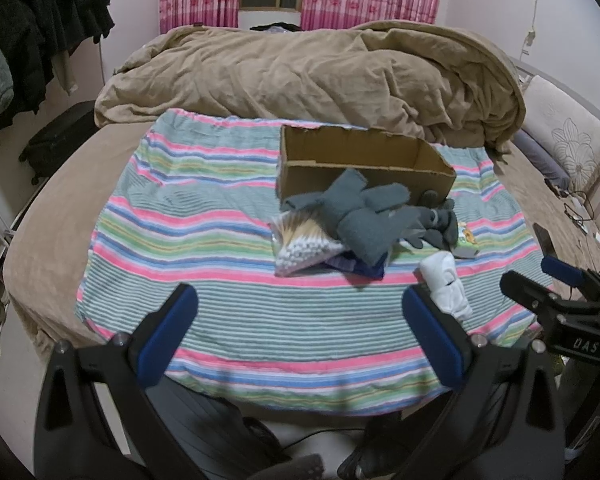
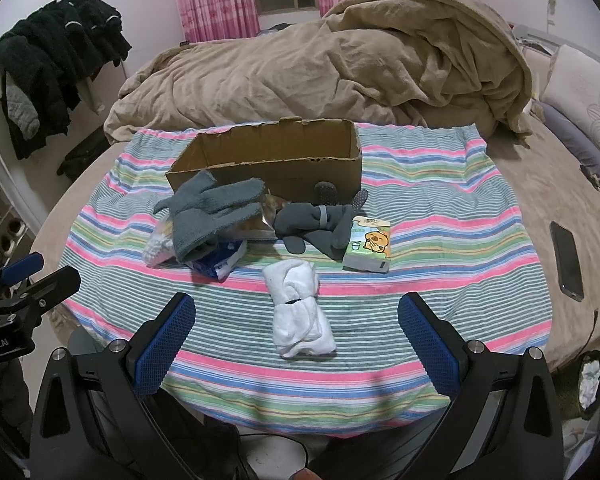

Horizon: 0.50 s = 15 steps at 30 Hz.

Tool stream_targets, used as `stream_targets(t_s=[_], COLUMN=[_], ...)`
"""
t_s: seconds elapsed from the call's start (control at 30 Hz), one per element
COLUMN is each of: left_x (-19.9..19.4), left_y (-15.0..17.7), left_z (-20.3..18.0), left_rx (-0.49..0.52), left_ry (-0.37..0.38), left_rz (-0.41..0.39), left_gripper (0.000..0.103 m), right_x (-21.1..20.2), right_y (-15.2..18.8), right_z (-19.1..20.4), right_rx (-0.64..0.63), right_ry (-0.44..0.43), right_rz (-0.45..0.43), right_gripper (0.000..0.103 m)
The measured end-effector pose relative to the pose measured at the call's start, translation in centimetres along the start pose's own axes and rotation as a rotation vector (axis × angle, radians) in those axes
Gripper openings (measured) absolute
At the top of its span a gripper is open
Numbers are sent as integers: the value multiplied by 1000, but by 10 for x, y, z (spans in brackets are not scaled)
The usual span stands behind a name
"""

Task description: Organize objects

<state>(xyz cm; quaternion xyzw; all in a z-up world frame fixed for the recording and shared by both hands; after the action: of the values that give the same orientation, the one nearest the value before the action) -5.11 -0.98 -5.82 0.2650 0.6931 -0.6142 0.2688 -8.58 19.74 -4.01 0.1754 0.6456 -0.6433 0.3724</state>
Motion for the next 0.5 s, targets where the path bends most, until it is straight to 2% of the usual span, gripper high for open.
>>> stream_targets(t_s=[0.5], left_x=[2], left_y=[2], left_z=[5], left_rx=[-8], left_ry=[4], left_rz=[5], left_gripper=[102], right_x=[5], right_y=[1], right_z=[3], right_rx=[-8], right_ry=[3], right_rz=[15], right_gripper=[103])
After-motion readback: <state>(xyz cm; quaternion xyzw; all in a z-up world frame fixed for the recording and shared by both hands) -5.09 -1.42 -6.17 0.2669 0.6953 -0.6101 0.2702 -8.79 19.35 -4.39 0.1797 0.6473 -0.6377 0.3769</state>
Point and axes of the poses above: each gripper's, at about its wrist camera, not at the fingertips, and x roughly the way its jaws point, z to its left, y to its underside, the point moved 8 cm from there along x, roughly the way its jaws point, and after that the axes turned 1 degree about -z, right-handed, at the moved point
